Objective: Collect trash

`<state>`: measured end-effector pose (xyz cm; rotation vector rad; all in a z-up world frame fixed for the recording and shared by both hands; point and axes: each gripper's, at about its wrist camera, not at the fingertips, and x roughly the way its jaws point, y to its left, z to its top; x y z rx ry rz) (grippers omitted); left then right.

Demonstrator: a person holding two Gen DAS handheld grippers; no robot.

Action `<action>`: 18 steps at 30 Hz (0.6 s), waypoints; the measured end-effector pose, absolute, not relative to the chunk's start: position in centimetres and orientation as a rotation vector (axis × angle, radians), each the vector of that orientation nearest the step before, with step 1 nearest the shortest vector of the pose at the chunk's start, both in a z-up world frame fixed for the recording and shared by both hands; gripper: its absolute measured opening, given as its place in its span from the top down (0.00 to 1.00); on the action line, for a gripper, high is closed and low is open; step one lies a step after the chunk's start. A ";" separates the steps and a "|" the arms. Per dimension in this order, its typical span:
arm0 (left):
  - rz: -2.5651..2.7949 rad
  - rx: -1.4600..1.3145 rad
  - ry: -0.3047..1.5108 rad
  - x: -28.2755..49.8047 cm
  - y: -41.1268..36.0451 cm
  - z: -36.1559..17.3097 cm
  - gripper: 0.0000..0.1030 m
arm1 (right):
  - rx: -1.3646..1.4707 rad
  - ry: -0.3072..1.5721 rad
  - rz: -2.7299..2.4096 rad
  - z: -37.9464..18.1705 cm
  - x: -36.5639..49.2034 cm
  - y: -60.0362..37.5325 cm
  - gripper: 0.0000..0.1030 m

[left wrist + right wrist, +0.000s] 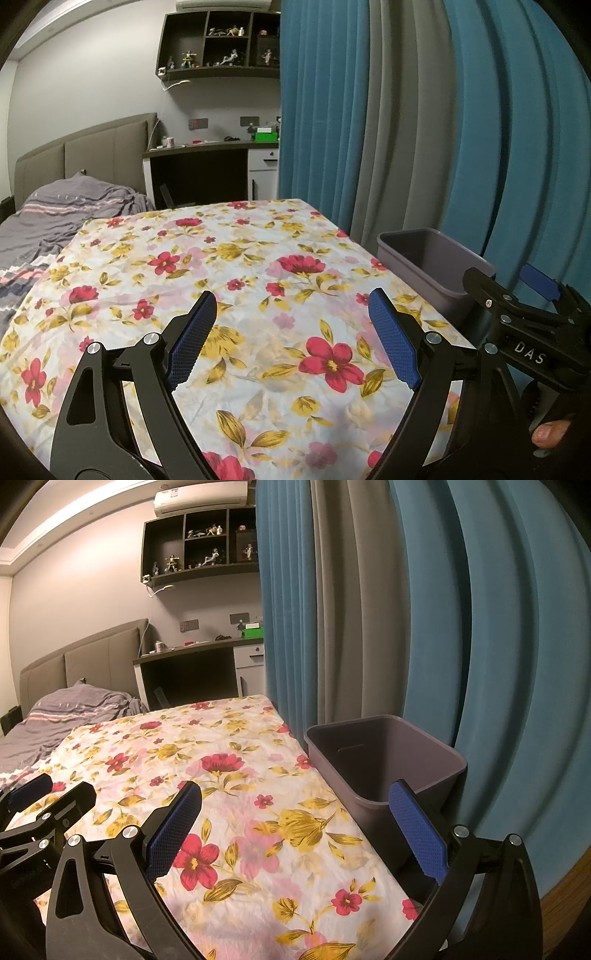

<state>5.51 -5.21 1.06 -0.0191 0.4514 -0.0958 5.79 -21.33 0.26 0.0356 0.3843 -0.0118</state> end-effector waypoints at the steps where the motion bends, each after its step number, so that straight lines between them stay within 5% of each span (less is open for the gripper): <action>1: -0.096 -0.019 0.452 5.5 -5.2 1.1 0.20 | 0.036 0.384 -0.012 0.3 5.8 -21.4 0.05; 18: -0.088 -0.013 0.451 5.4 -5.2 1.1 0.17 | 0.037 0.385 -0.010 0.2 5.9 -21.5 0.05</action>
